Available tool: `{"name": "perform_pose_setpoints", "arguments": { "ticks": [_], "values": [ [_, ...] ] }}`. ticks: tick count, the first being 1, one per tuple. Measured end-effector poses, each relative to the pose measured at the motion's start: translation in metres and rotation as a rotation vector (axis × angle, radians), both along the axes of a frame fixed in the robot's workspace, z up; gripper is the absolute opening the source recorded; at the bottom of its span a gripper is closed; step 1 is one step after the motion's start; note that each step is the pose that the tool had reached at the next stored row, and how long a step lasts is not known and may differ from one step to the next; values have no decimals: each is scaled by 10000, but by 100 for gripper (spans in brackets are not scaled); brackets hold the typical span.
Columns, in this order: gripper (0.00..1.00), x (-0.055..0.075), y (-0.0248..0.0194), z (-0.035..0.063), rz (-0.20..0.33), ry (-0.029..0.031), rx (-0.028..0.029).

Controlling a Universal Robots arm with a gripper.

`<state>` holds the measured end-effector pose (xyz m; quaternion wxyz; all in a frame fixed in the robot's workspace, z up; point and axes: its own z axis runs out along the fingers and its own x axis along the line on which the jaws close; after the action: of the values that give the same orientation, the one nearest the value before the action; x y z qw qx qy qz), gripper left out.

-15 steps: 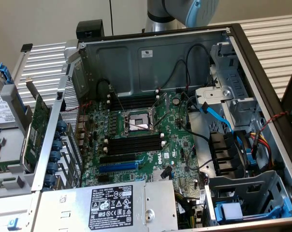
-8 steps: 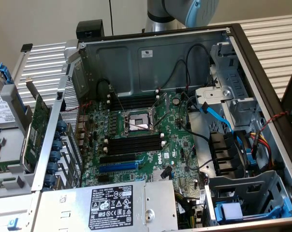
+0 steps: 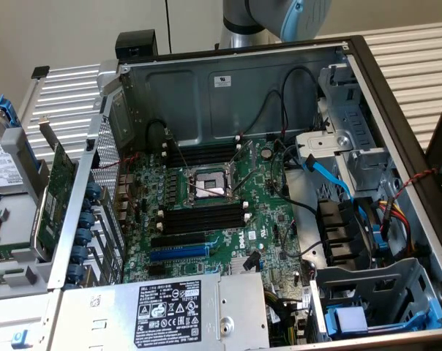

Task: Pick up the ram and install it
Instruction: 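Pick up the ram and move it above insertion slot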

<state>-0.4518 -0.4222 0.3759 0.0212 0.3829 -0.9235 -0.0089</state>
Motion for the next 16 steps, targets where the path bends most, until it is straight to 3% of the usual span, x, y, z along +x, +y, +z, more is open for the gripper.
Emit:
{"name": "perform_pose_setpoints", "arguments": {
  "ticks": [8,16],
  "values": [
    [11,0,0,-11,1461,-24,45],
    [11,1,0,-35,2734,-168,88]
  ]
}}
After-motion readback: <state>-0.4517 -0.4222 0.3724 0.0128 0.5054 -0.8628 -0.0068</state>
